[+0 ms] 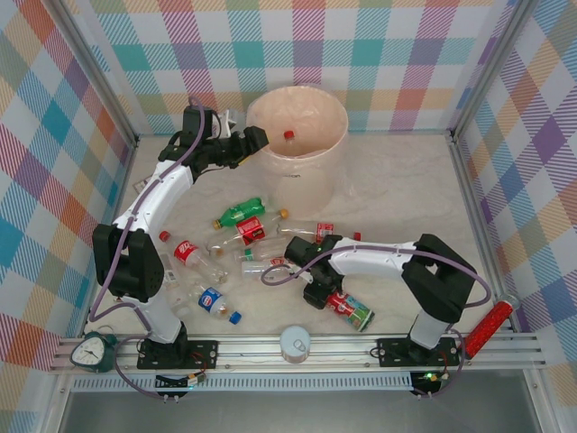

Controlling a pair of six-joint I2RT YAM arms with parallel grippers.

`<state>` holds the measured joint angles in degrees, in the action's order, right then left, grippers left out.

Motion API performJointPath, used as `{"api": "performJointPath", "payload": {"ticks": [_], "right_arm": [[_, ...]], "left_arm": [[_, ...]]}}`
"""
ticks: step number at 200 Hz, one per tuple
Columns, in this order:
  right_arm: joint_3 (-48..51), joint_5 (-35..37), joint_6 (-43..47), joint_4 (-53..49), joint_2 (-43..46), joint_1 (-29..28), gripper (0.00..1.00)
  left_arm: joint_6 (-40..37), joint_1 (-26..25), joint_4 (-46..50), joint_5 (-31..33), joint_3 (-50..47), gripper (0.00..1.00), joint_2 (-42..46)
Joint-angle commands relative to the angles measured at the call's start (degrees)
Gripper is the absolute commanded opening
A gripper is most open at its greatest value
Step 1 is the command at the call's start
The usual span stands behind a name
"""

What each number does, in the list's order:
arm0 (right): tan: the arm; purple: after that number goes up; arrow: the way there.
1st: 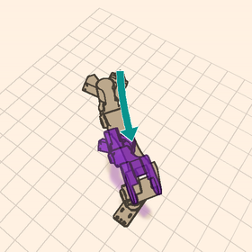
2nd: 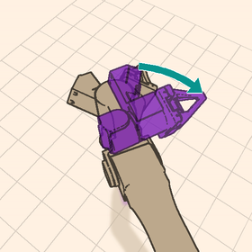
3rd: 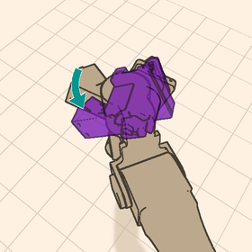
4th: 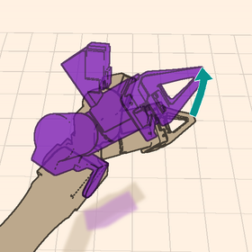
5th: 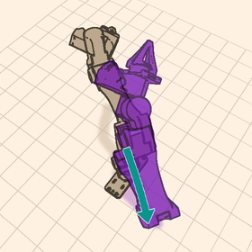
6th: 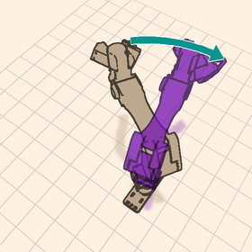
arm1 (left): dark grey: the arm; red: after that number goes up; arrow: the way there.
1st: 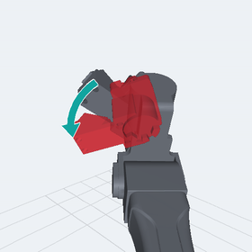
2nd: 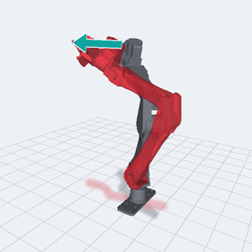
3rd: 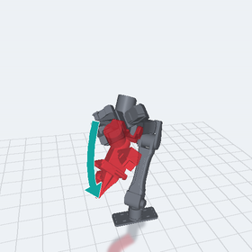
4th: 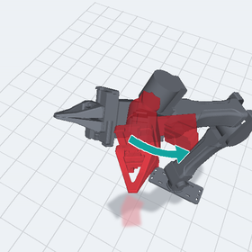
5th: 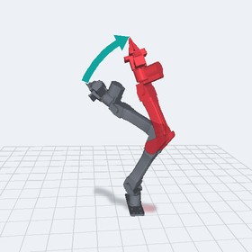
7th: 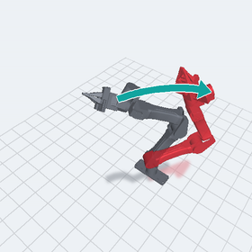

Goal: Put the plastic bottles in the bin

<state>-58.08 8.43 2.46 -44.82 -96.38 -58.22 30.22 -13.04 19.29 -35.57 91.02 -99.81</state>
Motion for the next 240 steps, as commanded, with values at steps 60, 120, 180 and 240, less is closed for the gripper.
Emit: {"api": "performJointPath", "payload": {"ticks": [60, 120, 180, 240], "right_arm": [[-4.92, -0.98, 0.76, -8.36, 11.53, 0.92, 0.5], [-17.59, -6.09, 4.83, -10.8, 26.09, 12.74, 0.39], [-44.64, 1.21, 2.22, -3.79, 17.41, 31.39, 0.31], [-67.97, -3.87, -1.08, 8.27, 1.75, 33.72, 0.28]], "left_arm": [[-1.72, -0.15, 5.11, -0.99, -1.01, 0.83, -1.04], [-0.17, -0.15, 3.46, -2.19, -2.06, 0.84, -1.51], [0.58, -0.44, 2.64, -2.15, -2.77, 0.83, -1.35], [0.76, -0.76, 2.49, -1.91, -3.17, 0.83, -1.55]]}}
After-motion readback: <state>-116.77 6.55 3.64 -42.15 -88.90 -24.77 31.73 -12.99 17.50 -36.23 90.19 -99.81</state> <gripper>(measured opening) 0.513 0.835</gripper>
